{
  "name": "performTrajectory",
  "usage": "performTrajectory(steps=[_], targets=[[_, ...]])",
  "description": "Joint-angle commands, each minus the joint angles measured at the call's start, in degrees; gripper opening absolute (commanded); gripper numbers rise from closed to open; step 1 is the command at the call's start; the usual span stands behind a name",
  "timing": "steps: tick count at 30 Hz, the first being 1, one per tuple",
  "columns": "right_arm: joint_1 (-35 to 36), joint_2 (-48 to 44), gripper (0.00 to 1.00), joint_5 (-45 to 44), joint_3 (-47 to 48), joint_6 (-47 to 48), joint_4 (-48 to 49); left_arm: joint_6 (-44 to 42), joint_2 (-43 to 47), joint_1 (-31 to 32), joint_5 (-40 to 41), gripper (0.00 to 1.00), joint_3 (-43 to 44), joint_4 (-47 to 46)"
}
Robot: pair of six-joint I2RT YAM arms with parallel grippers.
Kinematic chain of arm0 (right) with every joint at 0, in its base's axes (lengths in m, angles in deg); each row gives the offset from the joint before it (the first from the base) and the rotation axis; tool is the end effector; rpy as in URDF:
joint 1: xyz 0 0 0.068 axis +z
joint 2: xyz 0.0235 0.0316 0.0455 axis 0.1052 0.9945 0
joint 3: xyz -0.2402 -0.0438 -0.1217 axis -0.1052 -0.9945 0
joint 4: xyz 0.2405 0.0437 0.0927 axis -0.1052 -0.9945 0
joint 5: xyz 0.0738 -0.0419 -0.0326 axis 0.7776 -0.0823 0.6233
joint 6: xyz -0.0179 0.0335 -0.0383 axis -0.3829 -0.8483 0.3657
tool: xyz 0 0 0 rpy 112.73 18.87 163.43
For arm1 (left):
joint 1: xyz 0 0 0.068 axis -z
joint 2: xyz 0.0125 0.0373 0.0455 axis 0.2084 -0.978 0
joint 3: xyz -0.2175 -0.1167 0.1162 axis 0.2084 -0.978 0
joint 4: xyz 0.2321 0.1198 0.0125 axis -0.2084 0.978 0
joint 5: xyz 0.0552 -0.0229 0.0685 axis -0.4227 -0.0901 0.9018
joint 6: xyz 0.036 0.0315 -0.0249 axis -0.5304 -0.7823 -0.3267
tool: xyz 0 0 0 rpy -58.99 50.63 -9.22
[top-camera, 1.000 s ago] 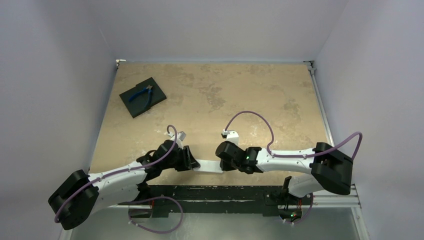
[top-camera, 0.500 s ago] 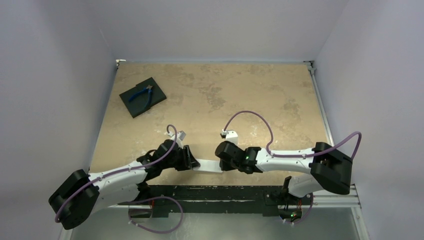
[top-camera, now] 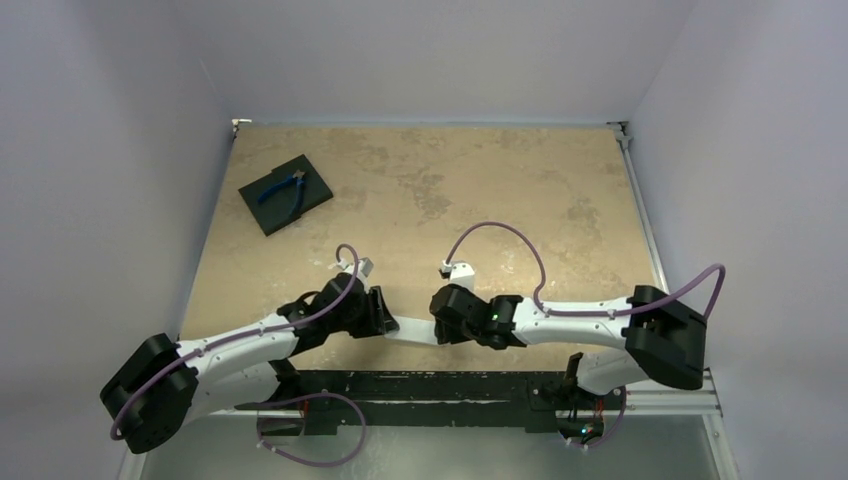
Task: Load the batteries into the remote control
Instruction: Load the battery cover into the remote control, then turn over the remote control at the center of the board.
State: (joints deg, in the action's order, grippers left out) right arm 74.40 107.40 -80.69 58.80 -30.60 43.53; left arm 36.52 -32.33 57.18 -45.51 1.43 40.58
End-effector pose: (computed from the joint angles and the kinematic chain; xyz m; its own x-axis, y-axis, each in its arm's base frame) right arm 0.1058 0.2356 0.1689 -0.8340 -0.0681 -0.5475 -0.2558 0.9270 0.2743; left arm 0.1254 -0.1301 0.1412 -0.9014 -0.2405 -0.3601 0.0256 0.8005 -0.5988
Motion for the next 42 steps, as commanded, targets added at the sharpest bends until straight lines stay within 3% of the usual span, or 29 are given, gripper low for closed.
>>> performTrajectory(steps=[1, 12, 16, 23, 42], targets=[[0.4, -3.4, 0.46, -3.0, 1.7, 2.0, -2.8, -2.6, -0.6, 0.1, 4.4, 0.43, 1.8, 6.6], [0.4, -7.2, 0.65, -4.3, 4.0, 9.9, -3.4, -4.9, 1.3, 0.1, 9.4, 0.46, 7.5, 14.7], [0.4, -7.9, 0.79, -1.2, 4.5, 15.7, -1.5, -5.8, 2.8, 0.1, 11.1, 0.47, 10.0, 18.0], [0.4, -5.0, 0.92, 5.7, 7.3, 26.7, -0.6, -6.0, 5.4, 0.1, 13.2, 0.49, 14.2, 23.2], [0.4, 8.4, 0.98, 12.9, 14.2, 39.5, -3.7, -3.3, 15.0, 0.1, 18.8, 0.68, 22.6, 35.7]])
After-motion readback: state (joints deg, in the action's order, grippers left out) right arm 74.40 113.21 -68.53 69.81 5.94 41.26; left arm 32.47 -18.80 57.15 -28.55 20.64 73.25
